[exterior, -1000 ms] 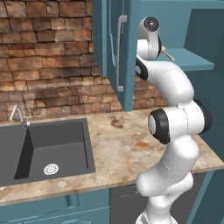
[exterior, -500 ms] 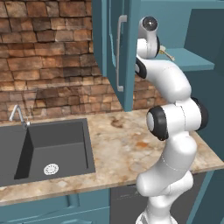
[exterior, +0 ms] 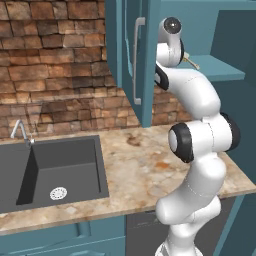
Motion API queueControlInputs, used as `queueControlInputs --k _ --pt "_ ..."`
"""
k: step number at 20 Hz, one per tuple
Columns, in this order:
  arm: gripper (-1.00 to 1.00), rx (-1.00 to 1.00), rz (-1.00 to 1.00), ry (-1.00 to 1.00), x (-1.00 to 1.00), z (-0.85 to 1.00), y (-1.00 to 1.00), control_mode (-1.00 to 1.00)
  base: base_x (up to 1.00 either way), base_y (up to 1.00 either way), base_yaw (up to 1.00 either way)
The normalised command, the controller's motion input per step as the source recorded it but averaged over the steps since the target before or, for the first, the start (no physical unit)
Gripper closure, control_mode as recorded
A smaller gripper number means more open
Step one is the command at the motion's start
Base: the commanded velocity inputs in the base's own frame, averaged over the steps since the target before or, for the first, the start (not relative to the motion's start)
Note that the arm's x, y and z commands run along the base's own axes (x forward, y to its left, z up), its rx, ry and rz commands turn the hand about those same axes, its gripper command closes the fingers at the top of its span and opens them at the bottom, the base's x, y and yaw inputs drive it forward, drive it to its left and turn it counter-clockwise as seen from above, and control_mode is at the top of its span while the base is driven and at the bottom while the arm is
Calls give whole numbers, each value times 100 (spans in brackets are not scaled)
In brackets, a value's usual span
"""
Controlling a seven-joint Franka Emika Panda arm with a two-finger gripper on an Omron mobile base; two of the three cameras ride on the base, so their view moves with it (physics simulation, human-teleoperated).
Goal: Locate and retrieve the spray and dish brush from the cabinet. Place them next to the sink.
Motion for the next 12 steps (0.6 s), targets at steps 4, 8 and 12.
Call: queueControlInputs --k 4,8,12 --pt "100 0 0 -1 -44 -1 9 -100 0 0 0" --pt "100 0 0 0 -59 0 9 -100 0 0 0" --pt "100 0 0 0 -67 0 5 -100 0 0 0"
